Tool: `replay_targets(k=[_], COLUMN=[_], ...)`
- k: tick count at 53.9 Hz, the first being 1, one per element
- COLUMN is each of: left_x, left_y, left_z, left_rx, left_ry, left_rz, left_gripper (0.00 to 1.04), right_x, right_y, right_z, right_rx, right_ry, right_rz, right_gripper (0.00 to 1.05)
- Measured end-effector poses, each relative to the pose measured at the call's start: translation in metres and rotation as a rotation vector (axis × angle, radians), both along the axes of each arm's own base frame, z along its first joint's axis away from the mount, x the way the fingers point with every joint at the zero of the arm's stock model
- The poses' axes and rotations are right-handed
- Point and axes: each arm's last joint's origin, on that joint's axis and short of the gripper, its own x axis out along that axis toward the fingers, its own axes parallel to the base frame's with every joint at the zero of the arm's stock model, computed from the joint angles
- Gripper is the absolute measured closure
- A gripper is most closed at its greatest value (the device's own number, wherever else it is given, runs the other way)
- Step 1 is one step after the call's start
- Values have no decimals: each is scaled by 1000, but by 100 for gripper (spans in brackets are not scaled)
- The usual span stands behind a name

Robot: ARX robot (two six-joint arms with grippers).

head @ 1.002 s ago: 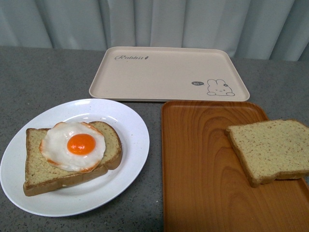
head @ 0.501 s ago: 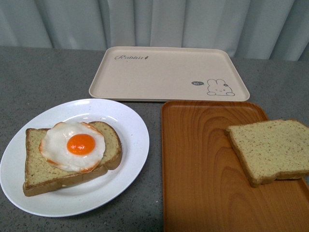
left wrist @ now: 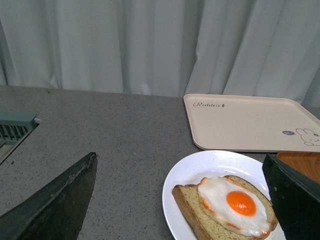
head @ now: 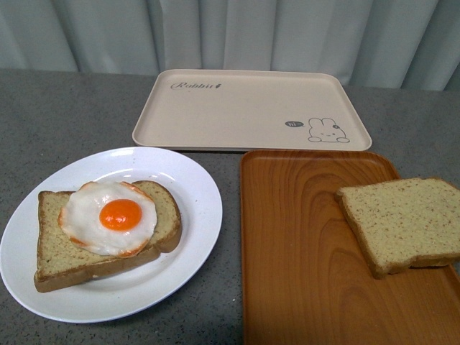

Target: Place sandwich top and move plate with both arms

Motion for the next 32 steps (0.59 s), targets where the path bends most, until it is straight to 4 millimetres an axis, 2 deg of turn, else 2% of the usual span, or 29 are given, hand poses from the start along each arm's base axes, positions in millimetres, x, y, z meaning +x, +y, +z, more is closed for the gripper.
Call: replay_targets(k=[5,16,32], left_x=[0,0,0], left_y=[0,0,0], left_z=[0,0,0], left_rx=[0,0,0], left_ry=[0,0,0], left_rz=[0,0,0], left_gripper=[6,6,6], right_x=[18,37,47], right_y=[-3,-2,-6], right_z=[-12,-27,-48], right_rx=[81,141,187], right_ry=[94,188,281], right_rz=[-43,-97,-162], right_gripper=[9,9,9])
